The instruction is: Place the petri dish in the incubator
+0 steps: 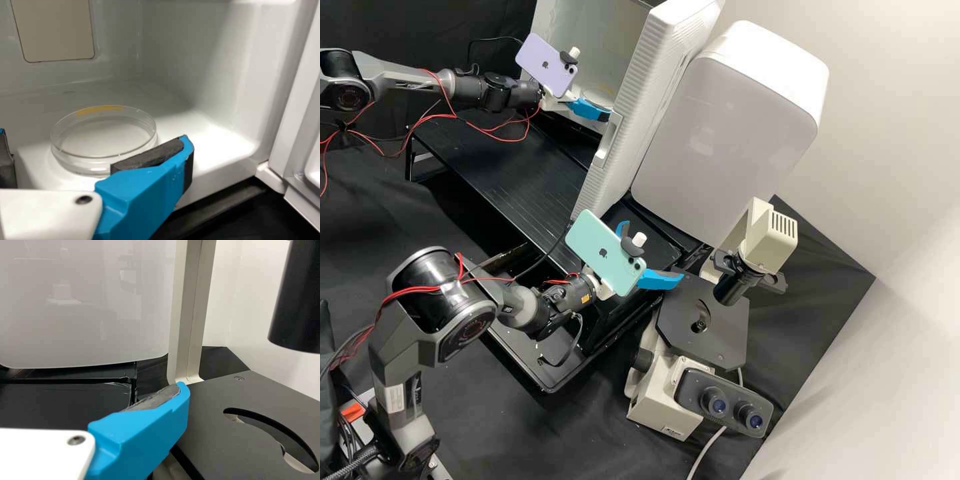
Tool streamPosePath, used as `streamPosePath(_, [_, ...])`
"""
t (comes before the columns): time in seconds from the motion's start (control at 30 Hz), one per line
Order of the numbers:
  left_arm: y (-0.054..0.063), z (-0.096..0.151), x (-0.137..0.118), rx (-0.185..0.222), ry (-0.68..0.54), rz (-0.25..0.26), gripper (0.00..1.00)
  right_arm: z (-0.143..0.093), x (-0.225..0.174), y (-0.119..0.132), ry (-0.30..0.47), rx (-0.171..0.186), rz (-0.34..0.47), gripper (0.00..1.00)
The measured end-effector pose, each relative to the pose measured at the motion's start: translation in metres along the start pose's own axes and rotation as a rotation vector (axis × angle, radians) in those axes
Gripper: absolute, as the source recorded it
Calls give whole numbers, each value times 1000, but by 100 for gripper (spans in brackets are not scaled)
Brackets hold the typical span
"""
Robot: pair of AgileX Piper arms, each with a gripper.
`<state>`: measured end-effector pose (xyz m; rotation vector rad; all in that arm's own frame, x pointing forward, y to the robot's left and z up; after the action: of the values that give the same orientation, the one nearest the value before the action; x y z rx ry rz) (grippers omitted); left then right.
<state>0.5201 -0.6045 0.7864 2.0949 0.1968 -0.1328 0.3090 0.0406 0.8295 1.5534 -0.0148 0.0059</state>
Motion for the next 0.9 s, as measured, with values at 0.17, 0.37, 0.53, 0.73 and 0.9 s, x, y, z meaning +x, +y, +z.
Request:
streamPosePath(0.17, [0,0,-11,-6,-4,3,100,0,0,0,0,0,0,100])
streamPosePath(0.37, [-5,5,-32,-6,-23,12,100,0,0,0,0,0,0,100])
streamPosePath(0.53, [-7,13,-57,12,-58,28,100,0,0,0,0,0,0,100])
streamPosePath(0.73, [-13,19,-96,66,-105,77,100,0,0,0,0,0,0,100])
streamPosePath(0.9, [-19,16,-132,98,-152,150,100,0,0,0,0,0,0,100])
